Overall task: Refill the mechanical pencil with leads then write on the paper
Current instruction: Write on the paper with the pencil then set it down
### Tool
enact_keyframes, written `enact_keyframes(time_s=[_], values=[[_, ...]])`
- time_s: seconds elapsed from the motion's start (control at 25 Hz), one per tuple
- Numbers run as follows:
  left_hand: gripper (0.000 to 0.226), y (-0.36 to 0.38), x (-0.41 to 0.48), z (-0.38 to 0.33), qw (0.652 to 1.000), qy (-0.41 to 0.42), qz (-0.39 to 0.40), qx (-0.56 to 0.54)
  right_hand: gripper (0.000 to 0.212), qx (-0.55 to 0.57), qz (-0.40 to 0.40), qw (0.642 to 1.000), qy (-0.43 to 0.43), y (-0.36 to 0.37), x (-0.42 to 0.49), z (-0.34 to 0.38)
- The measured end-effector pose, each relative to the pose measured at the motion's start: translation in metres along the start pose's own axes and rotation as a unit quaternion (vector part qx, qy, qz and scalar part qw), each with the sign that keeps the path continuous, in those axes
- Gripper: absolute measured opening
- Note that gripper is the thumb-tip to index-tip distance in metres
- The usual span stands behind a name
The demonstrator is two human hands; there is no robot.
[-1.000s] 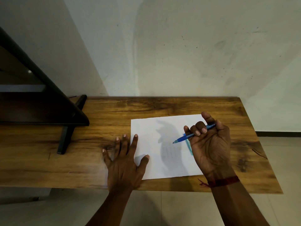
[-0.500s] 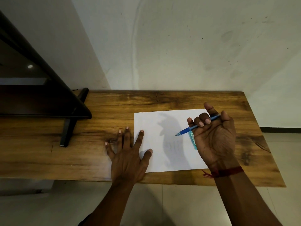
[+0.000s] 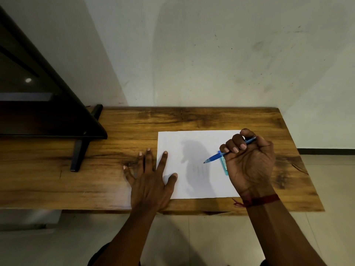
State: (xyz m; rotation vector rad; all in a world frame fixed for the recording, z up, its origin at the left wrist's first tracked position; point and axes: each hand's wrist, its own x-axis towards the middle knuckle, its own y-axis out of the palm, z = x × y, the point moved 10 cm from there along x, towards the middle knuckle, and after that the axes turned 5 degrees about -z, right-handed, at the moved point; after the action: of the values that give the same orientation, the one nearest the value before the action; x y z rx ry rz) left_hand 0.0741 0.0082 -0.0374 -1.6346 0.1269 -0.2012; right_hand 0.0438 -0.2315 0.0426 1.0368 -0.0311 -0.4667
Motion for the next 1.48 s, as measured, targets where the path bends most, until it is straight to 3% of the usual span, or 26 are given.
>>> enact_keyframes(time_s=[0.12,0.52,0.8,1.12,1.24,1.48], values=[[0.077,-0.002,-0.001,0.001,1.0,-0.003,-0.011,-0.007,0.045,-0.003,-0.005,1.0,-0.002,-0.002,-0.001,-0.002],[0.08,-0.001,-0.001,0.002,1.0,-0.007,-0.025,-0.016,0.033,-0.028,-0.075,0.997,-0.007,-0.017,0.009,-0.01],[0.08,-0.002,-0.001,0.001,0.999,0.002,-0.037,-0.027,0.029,-0.01,-0.073,0.997,0.005,-0.019,0.008,-0.013],[0.076,-0.004,-0.002,-0.001,0.999,0.008,-0.03,-0.018,0.031,0.006,-0.074,0.997,0.008,-0.022,0.007,-0.008],[0.076,-0.005,-0.003,-0.001,0.999,0.009,-0.025,-0.02,0.044,0.009,-0.06,0.998,0.006,-0.019,0.005,-0.01],[0.075,-0.004,-0.004,0.0,0.999,0.004,-0.022,-0.025,0.019,-0.05,-0.05,0.997,-0.001,-0.012,0.002,-0.01]])
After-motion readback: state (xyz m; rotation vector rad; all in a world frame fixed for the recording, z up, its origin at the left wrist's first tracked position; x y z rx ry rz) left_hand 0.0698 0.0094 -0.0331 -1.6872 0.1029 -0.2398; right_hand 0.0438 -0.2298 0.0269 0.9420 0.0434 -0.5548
